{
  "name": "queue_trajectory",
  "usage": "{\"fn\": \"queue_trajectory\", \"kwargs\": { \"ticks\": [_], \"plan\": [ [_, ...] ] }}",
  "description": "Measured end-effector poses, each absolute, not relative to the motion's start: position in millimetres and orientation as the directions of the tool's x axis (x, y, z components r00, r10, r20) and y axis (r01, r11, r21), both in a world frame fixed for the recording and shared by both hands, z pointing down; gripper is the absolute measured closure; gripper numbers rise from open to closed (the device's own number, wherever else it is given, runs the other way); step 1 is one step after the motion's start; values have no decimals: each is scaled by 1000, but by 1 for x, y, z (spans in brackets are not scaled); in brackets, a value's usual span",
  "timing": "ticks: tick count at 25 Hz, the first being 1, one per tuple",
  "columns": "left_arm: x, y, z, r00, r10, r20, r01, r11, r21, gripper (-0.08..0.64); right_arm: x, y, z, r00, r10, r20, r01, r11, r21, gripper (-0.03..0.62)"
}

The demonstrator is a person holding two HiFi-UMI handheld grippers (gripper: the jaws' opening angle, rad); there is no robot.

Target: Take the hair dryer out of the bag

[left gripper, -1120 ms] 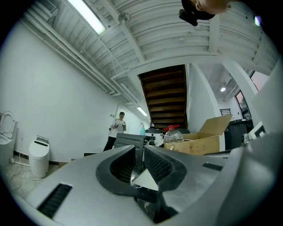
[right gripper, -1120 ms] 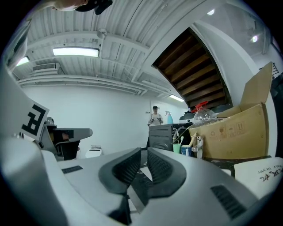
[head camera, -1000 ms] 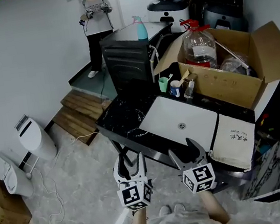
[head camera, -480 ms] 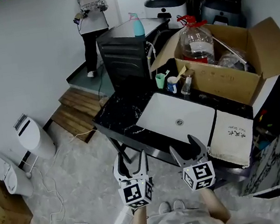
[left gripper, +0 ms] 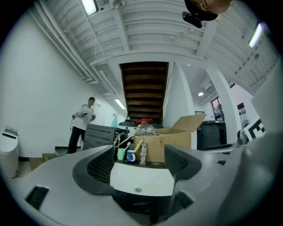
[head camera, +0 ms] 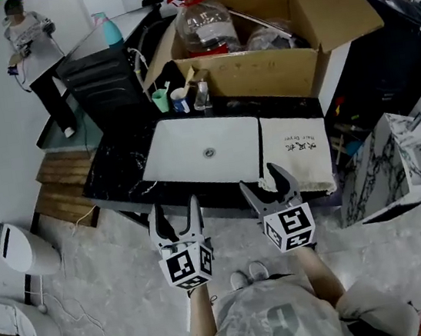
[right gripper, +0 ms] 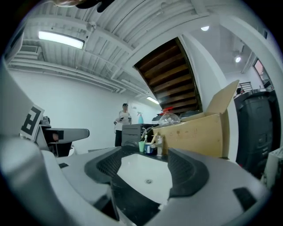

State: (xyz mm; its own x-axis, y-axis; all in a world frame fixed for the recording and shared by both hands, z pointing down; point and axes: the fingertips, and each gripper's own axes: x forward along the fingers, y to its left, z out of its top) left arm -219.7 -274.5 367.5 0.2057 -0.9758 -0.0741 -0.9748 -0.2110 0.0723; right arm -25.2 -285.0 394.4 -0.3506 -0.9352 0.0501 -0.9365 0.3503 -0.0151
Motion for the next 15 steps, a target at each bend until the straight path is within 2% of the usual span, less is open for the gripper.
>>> {"fn": "queue_trajectory", "kwargs": {
  "ticks": [9,15],
  "plan": [
    [-94,-289,378,507,-862,-30,-861,-508,38,230,93,-242,408,-60,-992,108,-998,60,-2,278],
    [-35,-292,392,629,-777,-3,-777,-629,-1,230,141,-223,421,62,-987,145,-998,-58,31,278]
  ]
}}
